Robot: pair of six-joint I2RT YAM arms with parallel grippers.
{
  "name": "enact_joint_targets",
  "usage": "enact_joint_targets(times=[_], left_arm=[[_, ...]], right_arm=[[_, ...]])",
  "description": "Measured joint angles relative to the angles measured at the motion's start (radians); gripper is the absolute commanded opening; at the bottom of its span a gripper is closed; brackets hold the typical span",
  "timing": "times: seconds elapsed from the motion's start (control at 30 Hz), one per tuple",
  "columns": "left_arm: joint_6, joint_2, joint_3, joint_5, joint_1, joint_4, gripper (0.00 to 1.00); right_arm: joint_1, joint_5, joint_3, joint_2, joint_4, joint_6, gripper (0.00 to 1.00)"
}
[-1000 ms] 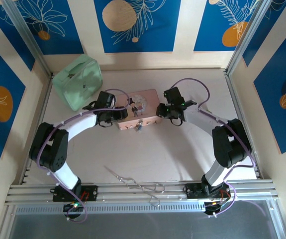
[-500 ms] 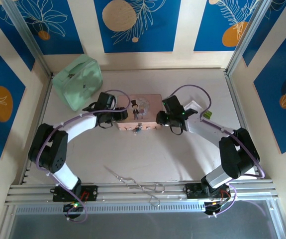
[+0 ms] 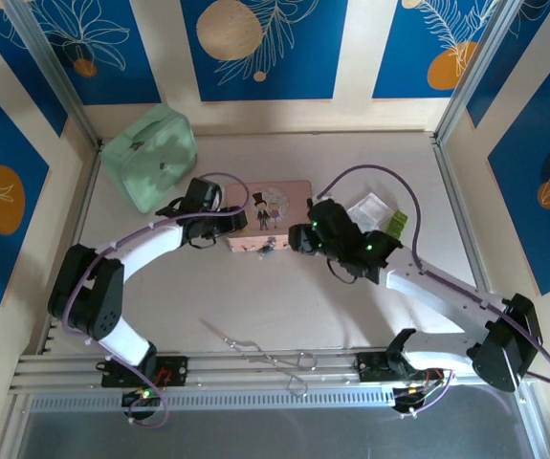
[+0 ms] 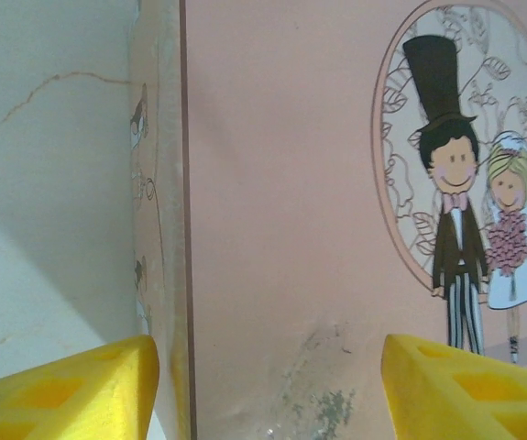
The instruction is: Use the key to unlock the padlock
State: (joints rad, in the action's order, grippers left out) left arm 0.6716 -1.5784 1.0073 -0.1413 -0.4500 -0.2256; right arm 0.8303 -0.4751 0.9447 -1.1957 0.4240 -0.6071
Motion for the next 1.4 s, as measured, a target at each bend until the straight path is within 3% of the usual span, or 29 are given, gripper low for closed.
enact_joint_targets(times=[0.17, 0.3, 0.43, 0.73, 1.0, 1.4], left_arm=[[0.000, 0.038, 0.002, 0.011, 0.000, -0.019, 0.67], [0.000, 0.056, 0.002, 0.011, 0.000, -0.026, 0.67], [0.000, 0.066, -0.008, -0.002, 0.000, -0.022, 0.69], [0.000, 0.072, -0.029, -0.016, 0.000, -0.027, 0.72], [0.000, 0.072, -0.036, -0.015, 0.000, -0.030, 0.70], [-0.010, 0.071, -0.041, -0.015, 0.000, -0.030, 0.68]], right_arm=[[0.172, -0.114, -0.092, -0.039, -0.070, -0.011, 0.50], [0.229, -0.164, -0.147, -0.073, -0.143, -0.038, 0.53], [0.219, -0.138, -0.157, -0.135, -0.212, -0.062, 0.51], [0.132, 0.060, -0.186, -0.207, -0.360, -0.075, 0.56], [0.123, 0.030, -0.023, -0.458, -0.298, -0.063, 0.56], [0.090, -0.042, 0.063, -0.601, -0.279, -0.078, 0.48]])
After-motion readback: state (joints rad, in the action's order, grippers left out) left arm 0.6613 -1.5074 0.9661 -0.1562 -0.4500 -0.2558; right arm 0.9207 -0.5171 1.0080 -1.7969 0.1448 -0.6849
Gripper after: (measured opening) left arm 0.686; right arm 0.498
